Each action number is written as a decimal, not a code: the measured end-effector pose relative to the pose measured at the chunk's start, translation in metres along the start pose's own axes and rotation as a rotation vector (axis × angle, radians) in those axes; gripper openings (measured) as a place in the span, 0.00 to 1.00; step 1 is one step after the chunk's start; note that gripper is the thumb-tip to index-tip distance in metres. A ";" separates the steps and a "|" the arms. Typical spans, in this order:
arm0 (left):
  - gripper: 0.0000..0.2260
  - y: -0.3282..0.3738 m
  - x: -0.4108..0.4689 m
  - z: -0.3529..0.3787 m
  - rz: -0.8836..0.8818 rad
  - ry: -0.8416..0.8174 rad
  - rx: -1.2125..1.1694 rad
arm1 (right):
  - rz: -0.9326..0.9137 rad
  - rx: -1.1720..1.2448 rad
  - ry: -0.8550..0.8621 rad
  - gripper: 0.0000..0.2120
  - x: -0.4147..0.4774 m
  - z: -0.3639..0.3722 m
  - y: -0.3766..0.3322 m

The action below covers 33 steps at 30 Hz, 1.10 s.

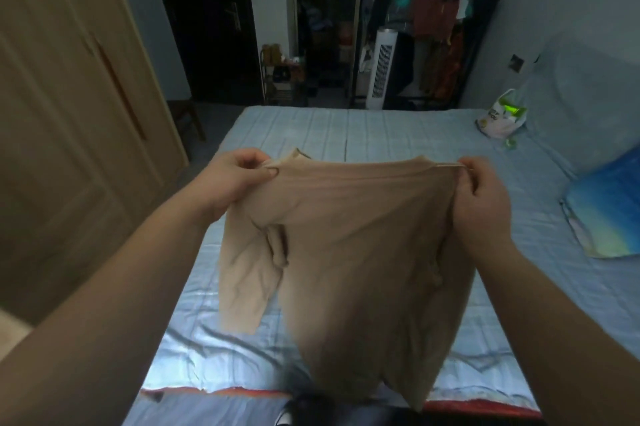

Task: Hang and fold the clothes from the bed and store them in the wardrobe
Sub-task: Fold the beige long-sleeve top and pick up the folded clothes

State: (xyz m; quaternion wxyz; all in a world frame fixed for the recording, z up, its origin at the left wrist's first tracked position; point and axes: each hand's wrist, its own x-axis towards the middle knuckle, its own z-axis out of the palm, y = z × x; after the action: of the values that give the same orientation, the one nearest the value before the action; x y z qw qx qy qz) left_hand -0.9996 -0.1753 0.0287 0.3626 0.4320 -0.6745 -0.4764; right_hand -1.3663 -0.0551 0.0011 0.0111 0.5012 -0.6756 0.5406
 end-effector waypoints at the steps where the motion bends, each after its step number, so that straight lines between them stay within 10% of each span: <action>1: 0.02 -0.003 -0.004 0.002 0.025 0.067 0.043 | -0.049 -0.040 0.015 0.07 -0.006 0.001 0.002; 7: 0.06 -0.033 0.001 -0.001 0.219 0.276 0.547 | -0.299 -0.370 -0.087 0.08 0.006 0.013 0.021; 17: 0.06 -0.123 0.140 -0.008 0.117 0.114 0.592 | -0.293 -0.630 -0.338 0.10 0.113 0.118 0.078; 28: 0.11 -0.340 0.326 0.087 -0.518 0.014 0.474 | 0.437 -0.482 -0.560 0.09 0.102 0.355 0.276; 33: 0.08 -0.452 0.366 0.124 -0.559 0.075 0.601 | 0.412 -0.579 -0.512 0.11 0.074 0.427 0.366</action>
State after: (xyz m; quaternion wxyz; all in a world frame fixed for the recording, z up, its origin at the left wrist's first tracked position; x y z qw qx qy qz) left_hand -1.1378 -0.5523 -0.4099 0.1010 0.7024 -0.6266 -0.3223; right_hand -1.4300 -0.4530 -0.3984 -0.1244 0.4501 -0.8662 0.1780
